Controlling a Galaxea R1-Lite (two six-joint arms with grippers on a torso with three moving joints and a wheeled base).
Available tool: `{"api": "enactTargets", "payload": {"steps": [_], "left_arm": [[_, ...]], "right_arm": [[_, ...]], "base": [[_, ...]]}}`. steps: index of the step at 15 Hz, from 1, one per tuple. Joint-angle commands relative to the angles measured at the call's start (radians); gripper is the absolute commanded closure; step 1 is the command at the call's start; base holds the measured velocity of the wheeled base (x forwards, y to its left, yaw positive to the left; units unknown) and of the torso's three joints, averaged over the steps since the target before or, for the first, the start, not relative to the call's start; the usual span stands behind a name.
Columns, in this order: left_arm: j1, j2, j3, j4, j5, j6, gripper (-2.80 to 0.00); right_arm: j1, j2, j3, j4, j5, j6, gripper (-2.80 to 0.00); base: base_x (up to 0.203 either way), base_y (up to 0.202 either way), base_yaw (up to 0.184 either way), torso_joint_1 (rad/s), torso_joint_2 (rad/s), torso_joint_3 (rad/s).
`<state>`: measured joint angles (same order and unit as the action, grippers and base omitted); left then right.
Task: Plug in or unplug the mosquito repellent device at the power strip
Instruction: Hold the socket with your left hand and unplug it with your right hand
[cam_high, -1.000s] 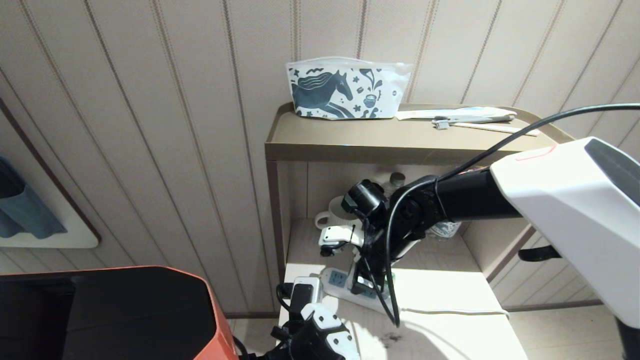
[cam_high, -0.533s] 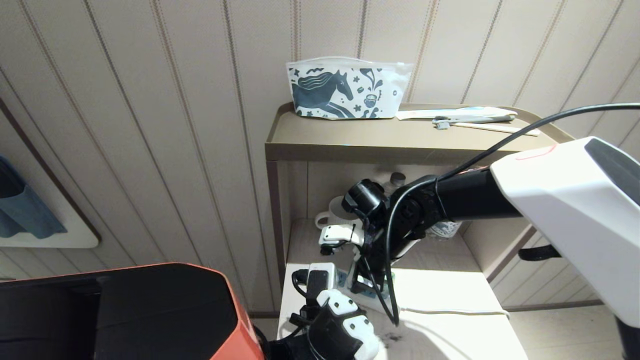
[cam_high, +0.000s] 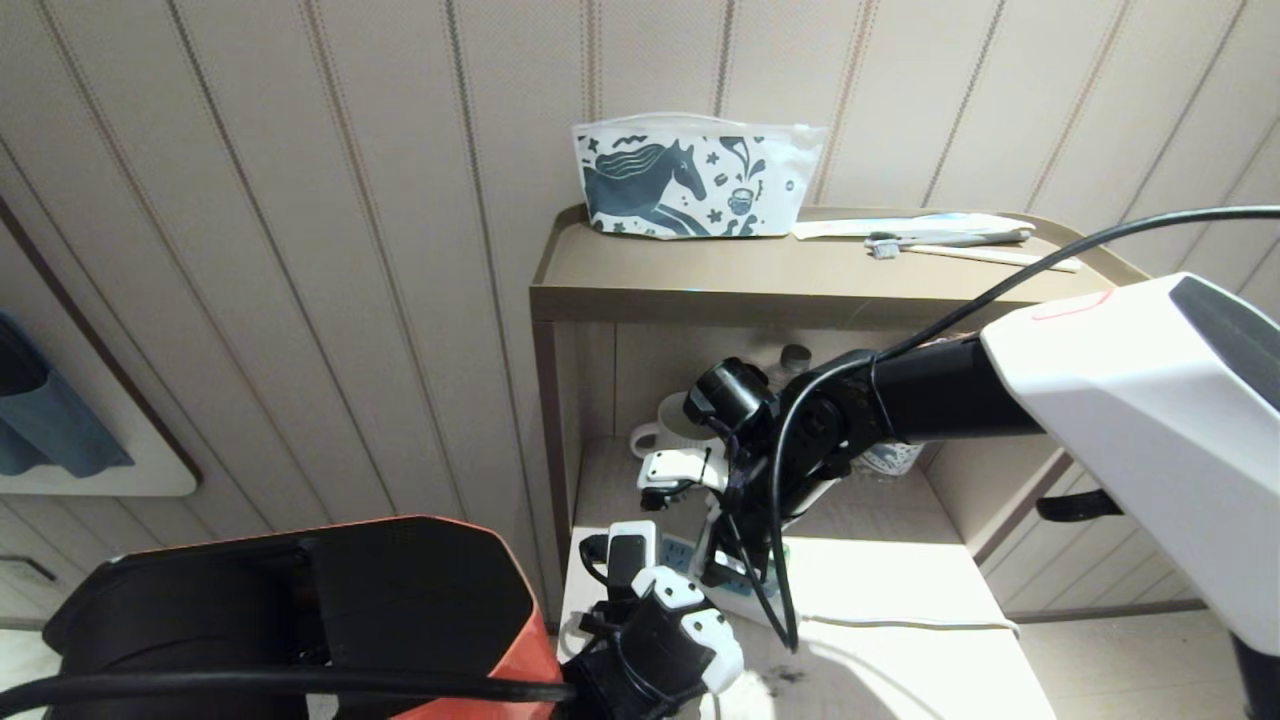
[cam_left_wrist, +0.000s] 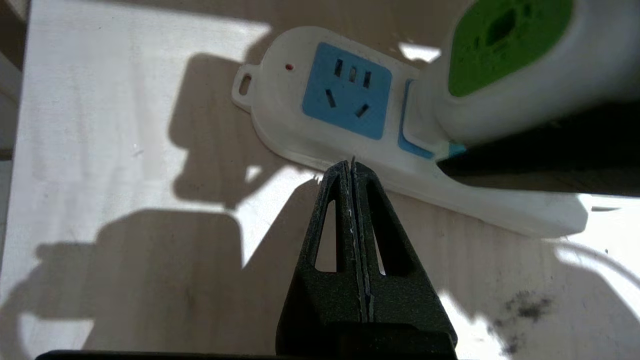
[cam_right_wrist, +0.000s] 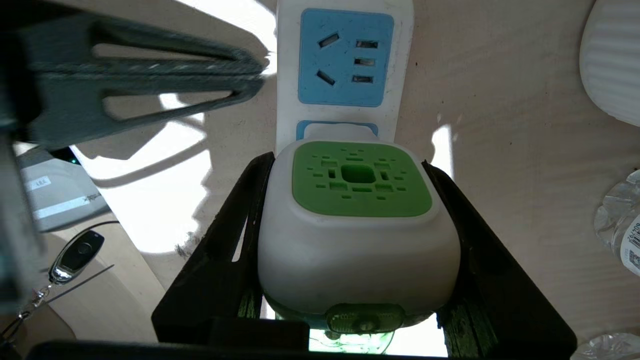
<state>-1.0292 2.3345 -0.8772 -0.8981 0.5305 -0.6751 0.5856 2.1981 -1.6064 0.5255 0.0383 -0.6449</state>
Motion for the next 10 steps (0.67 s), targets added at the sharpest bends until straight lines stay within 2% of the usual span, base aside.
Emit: {"api": "enactTargets", "payload": {"steps": [1,10], "left_arm": [[0.017,0.006,-0.011,-0.005,0.003,-0.004,0.00],[0.026,-0.017,-0.022,-0.013,0.029,-0.003,0.00]], "right_arm": [[-0.001,-0.003,0.002,0.004,0.000,-0.004,0.00],[-0.001,-0.009,0.002,0.005,0.000,-0.004,0.00]], "base": [[0.000,0.000,0.000,0.000,0.00,0.000],[0.000,0.000,0.000,0.000,0.00,0.000]]}}
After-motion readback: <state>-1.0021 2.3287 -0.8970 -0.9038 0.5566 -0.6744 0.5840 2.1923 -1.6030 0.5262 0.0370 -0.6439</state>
